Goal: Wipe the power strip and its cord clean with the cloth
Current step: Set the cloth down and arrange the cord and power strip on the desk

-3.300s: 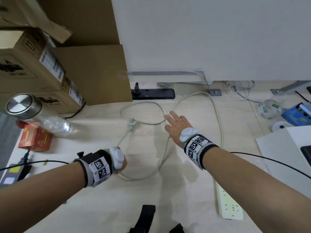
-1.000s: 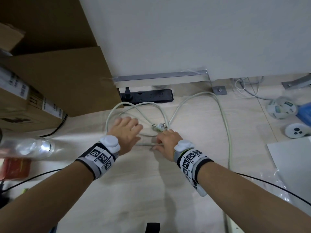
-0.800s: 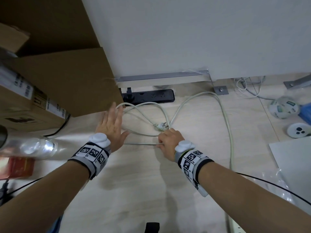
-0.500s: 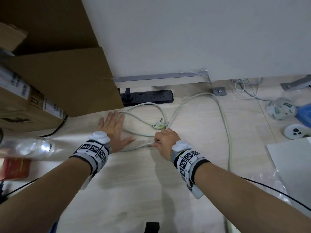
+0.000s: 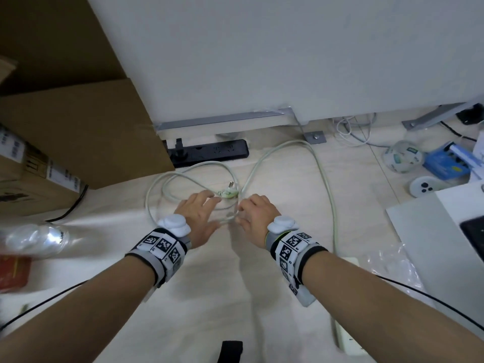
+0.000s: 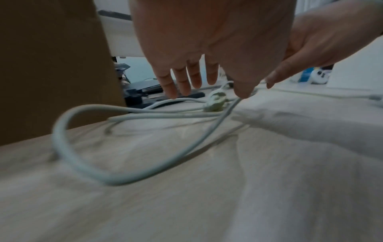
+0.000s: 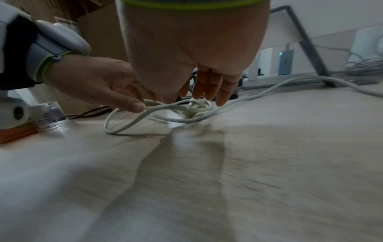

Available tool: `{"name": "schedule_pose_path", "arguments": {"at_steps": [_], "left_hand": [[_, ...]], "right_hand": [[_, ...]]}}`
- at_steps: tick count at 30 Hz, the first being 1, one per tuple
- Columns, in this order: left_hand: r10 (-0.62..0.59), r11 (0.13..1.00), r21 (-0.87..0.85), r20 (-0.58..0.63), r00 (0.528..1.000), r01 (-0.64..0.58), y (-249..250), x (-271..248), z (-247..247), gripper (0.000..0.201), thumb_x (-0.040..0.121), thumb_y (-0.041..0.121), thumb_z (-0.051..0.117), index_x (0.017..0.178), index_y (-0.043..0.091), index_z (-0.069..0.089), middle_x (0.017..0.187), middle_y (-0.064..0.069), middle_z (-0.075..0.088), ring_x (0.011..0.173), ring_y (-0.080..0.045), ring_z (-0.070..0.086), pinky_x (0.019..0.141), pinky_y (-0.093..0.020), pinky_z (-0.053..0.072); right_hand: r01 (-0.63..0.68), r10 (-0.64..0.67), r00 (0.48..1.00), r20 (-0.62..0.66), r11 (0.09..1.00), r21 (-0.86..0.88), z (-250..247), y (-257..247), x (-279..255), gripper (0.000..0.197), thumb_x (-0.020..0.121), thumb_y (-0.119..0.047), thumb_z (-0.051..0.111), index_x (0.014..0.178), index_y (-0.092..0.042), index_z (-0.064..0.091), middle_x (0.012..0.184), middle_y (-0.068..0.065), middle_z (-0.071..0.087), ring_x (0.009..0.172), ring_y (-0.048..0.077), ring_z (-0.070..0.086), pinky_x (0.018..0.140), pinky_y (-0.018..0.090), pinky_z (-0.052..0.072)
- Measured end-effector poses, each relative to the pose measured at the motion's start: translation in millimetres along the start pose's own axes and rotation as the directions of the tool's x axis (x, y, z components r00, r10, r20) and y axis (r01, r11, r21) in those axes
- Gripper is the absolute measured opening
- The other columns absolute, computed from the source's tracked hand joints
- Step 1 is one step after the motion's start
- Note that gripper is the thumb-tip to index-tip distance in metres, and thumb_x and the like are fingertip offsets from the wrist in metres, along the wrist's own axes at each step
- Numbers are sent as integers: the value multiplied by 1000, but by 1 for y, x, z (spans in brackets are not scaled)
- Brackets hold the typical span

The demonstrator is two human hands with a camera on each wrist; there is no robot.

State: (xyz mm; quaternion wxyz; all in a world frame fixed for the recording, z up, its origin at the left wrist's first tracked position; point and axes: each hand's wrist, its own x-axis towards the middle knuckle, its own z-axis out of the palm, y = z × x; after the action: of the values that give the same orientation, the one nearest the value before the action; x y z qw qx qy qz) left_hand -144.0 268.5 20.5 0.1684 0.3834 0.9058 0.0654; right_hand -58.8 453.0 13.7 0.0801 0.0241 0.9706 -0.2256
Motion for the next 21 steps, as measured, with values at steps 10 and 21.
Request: {"name": "schedule_pose_path", "arguments": {"at_steps": [10,21], "left_hand": [[286,956,-89,86,954,-279,131,10,33,52,89,41,57,134,18,45,132,-4,44,112,-27,49,91,-41,46],[380,925,-148,301,875,-351,267,-18,97,100,69,52,74,143,37,8,153,-3,7,122,-28,40,100,-43,42]], "right_hand": [[-316,331,943,29,919,-237,-30,84,-109,31,89,-36,48,116,-21,50,120,3,47,108,25,44,83,37,39],[-818,840,529,119,542,-191,-69,178,-230,36,88,-27,47,123,-19,39,124,7,44,114,28,47,85,41,44]]}}
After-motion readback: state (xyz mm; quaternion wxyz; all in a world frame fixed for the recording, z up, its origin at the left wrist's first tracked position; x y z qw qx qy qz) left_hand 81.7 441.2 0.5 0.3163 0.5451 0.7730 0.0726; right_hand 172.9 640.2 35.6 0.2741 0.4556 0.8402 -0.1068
